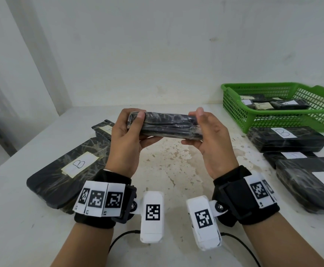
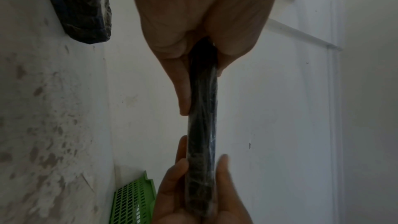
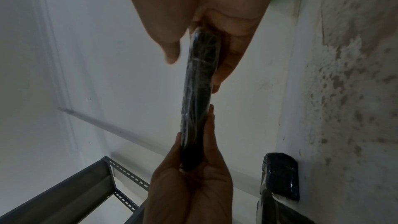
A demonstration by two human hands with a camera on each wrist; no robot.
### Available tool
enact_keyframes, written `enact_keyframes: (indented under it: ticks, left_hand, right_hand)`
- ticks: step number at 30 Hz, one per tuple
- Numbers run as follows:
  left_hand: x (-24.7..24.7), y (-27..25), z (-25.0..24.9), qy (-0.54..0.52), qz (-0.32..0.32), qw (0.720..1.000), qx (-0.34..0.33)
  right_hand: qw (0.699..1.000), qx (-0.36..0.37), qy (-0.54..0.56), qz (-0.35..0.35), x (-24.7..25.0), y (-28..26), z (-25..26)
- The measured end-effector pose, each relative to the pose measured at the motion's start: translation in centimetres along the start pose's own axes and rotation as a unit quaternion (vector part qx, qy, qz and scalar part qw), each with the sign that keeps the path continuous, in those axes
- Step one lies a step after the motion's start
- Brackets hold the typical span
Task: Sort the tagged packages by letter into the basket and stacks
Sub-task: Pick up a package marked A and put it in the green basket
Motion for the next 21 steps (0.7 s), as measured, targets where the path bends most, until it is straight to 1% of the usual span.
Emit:
enact_keyframes:
  ticks: [3, 5, 7, 13, 17, 19, 21]
  left_hand:
    - [-0.18, -0.09, -0.01, -0.005, 0.013, 1.000, 0.012]
    - [-0.28, -0.10, -0.06, -0.022, 0.027, 0.999, 0.039]
    - [-0.23, -0.16, -0.05, -0.014, 0.034, 0.998, 0.060]
    - [0.02, -0.11, 0.22, 0.026, 0.000, 0.999, 0.040]
    - [-0.30, -0.18, 0.40, 0.025, 0.022, 0.998, 0.059]
    - [-0.44, -0.22, 0.54, 0.026, 0.021, 0.997, 0.073]
    - [-0.48, -0.26, 0.43, 0.032, 0.012, 0.997, 0.068]
  right_hand:
    - [0.999, 0.026, -0.030, -0.024, 0.16, -0.02, -0.05]
    - [0.998, 0.038, -0.039, -0.036, 0.46, 0.03, -0.08]
    - [0.998, 0.035, -0.040, -0.038, 0.53, 0.09, 0.04]
    - [0.999, -0.004, -0.040, -0.011, -0.13, -0.10, -0.27]
    - [0.995, 0.046, -0.075, -0.043, 0.21, -0.14, -0.18]
    - [0.995, 0.050, -0.070, -0.047, 0.41, -0.05, -0.20]
    - [0.996, 0.042, -0.061, -0.046, 0.26, -0.04, -0.12]
Point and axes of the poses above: each hand's wrist, its own y-axis towards the middle knuckle, its own x-axis out of the back of the hand, z = x × y, the point moved 3 cm from there along y, towards the middle knuckle, and after that the axes turned 10 degrees about z, right-handed, at the moved point
